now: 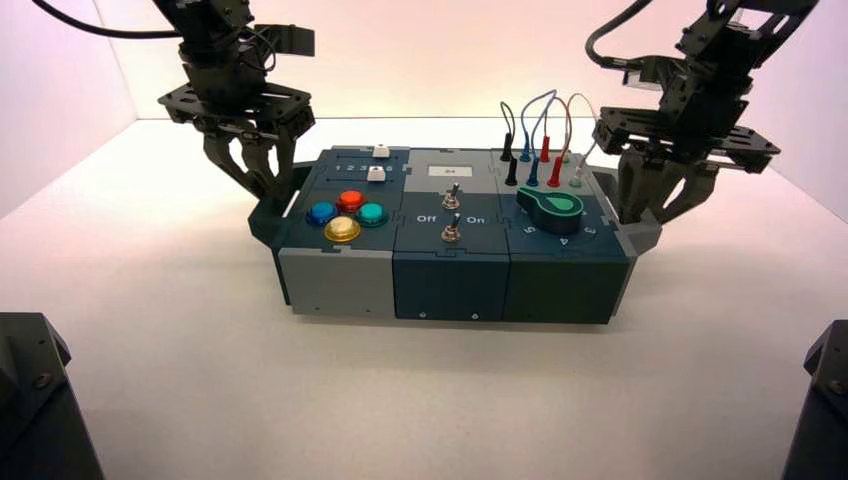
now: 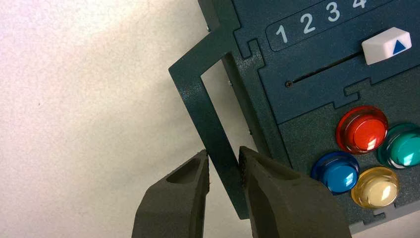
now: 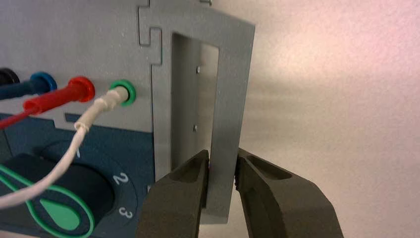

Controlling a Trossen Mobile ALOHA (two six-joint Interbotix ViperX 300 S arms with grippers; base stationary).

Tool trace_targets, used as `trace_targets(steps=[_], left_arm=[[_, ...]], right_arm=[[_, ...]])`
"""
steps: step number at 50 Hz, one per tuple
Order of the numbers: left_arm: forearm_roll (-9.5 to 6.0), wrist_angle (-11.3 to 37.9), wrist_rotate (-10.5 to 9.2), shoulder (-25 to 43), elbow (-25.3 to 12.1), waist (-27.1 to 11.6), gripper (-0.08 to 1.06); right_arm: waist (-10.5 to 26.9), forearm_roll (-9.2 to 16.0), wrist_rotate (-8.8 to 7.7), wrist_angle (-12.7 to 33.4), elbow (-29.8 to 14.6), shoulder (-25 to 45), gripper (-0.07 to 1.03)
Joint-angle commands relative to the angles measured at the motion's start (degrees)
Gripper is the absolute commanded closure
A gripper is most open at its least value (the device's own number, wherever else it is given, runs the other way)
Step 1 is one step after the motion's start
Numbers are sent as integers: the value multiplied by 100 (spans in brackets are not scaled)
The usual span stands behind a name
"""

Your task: Move the bottom slider to position 1.

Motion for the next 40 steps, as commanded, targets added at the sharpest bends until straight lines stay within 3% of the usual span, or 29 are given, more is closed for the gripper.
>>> trace_targets(steps=[1,12,27,35,40], left_arm=[[-97,-229,53,-35,-97,-483,86],[-97,-325,62,-35,-114,-475,80],[-97,-343,62,-35,-97,-483,63],[-97,-343,62,-26,-97,-483,49],[-97,-360,62,-44,-114,-483,46]], right_arm=[[272,70,-44,-114,-264,44,89],[422,70,-44,-211,-334,193,84],[598,132,-26,-255,-475,369,77],[633,176,-35,-255,-501,378,73],[642,176,-35,-264,-527,352,73]])
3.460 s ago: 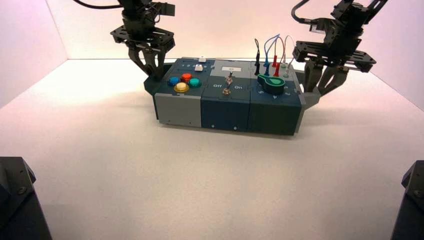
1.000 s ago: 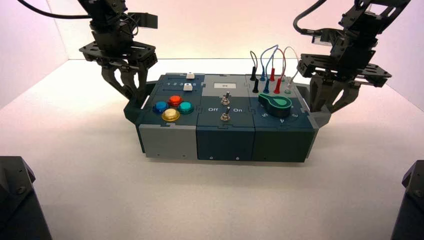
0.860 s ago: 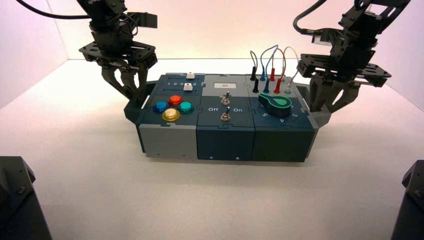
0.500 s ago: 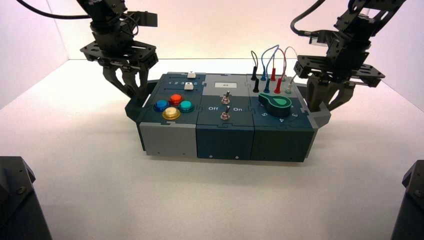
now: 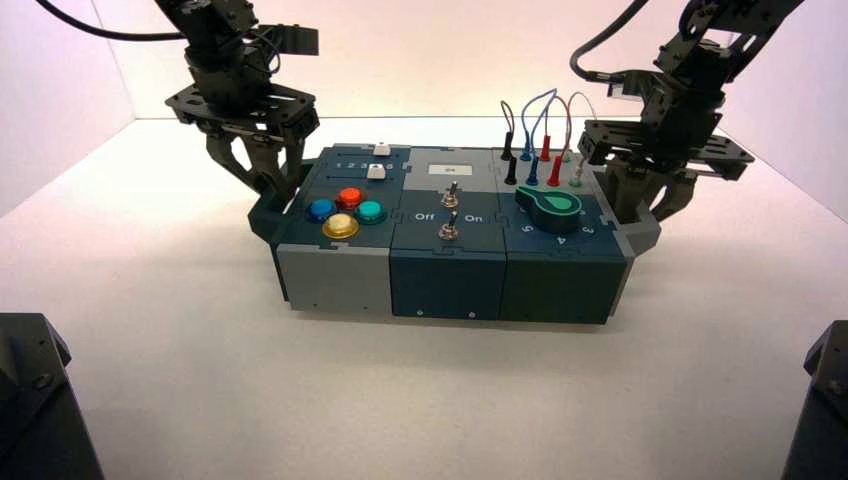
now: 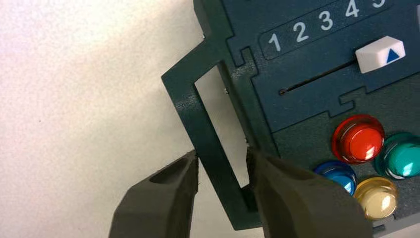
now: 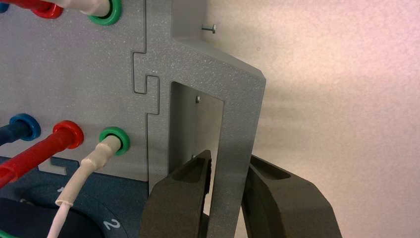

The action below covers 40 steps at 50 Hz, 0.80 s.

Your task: Move the bottom slider to position 1.

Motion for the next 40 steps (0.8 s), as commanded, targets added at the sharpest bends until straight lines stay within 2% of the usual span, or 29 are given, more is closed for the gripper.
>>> trace_targets(steps=[1,40], left_arm=[[-97,-132,53,-105,-114,-404,46],[-62,-185,79,-536,-185,-413,46]], right_arm=[[501,185,-35,-62,-281,-141,73],[501,176,-26,352,-519,-712,73]])
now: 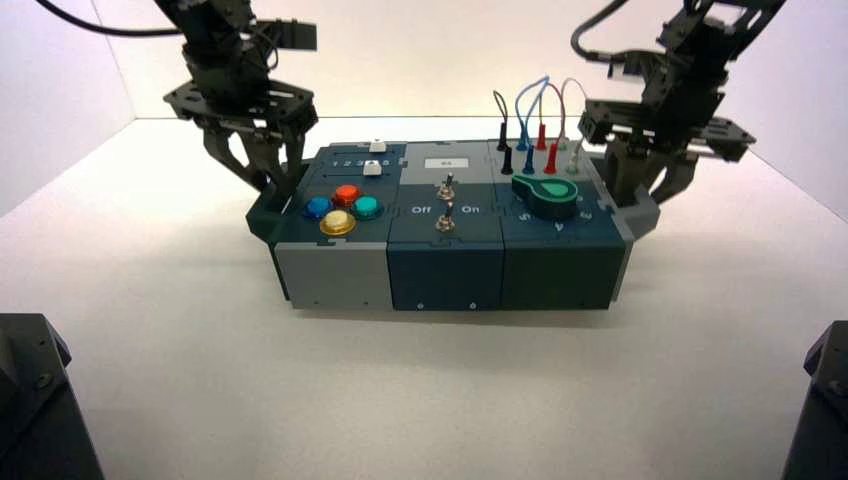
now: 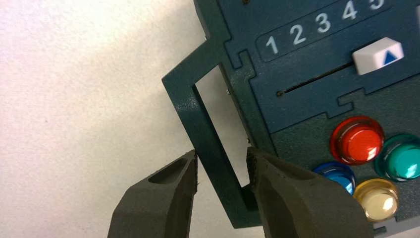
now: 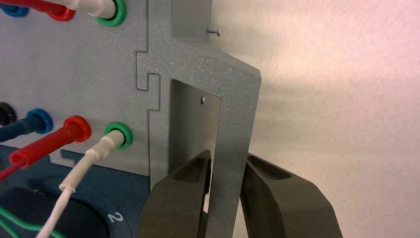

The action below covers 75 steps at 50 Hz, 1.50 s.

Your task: Move the bottom slider to position 1.

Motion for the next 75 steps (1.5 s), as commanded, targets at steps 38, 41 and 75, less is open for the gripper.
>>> trace_targets(steps=[38,41,75], left_arm=[[-53,-79,105,-624,-255,-439,46],[-44,-79,114,-712,-272,-431,46],[18,105,114,-1020,-422,-439,46]], right_arm=[[510,158,-18,-114,-316,97,55],[510,158,-18,-88,-316,88,55],[501,105,26,193,-527,-729,55]])
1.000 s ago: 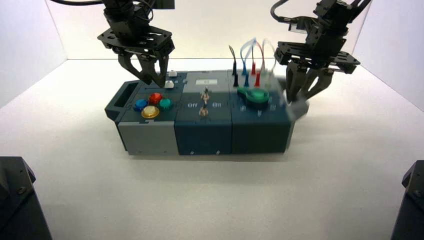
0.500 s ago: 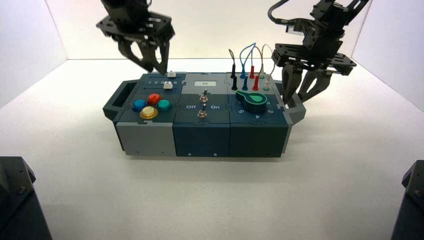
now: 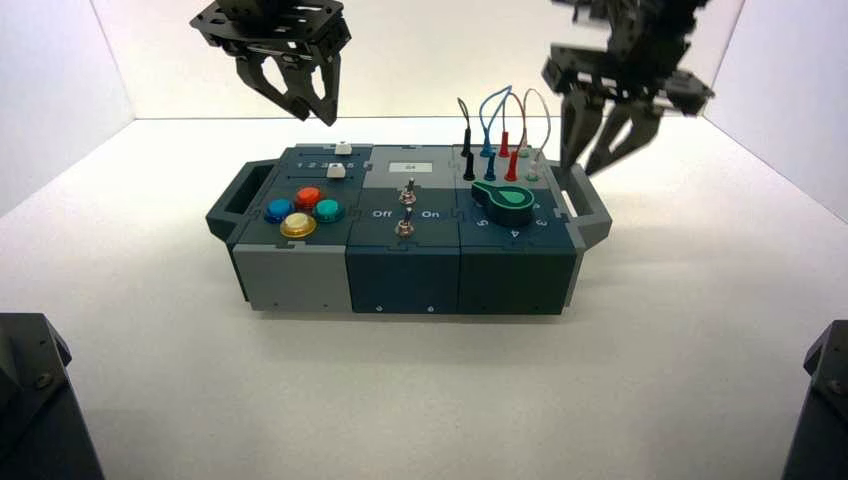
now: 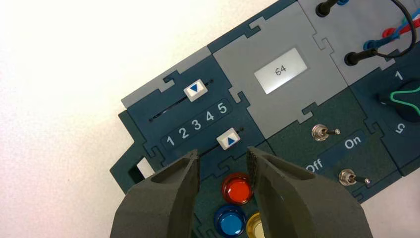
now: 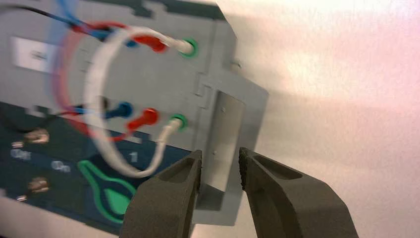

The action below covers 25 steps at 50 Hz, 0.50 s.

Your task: Move the bottom slider to position 1.

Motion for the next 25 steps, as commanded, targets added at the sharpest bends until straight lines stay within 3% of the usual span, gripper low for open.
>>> trace_targets(steps=[1,6,13,18,25], left_arm=[[9,-18,26,-185,-114,-26,47],[9,-18,35,-193,-97,-26,53],[9,-18,35,-220,-26,-26,82],[0,-18,35,-246,18,-26,100],[0,0,44,-272,26,-62,101]], right_arm=[[-18,18,26,0,-132,-290,55],[-18,9,26,-9,-97,-413,62],[-9,-9,-9,-123,79,-738,95],[-9,-26,-9,-193,167,-923,99],[-9,-26,-9,-211,246,-1125,99]])
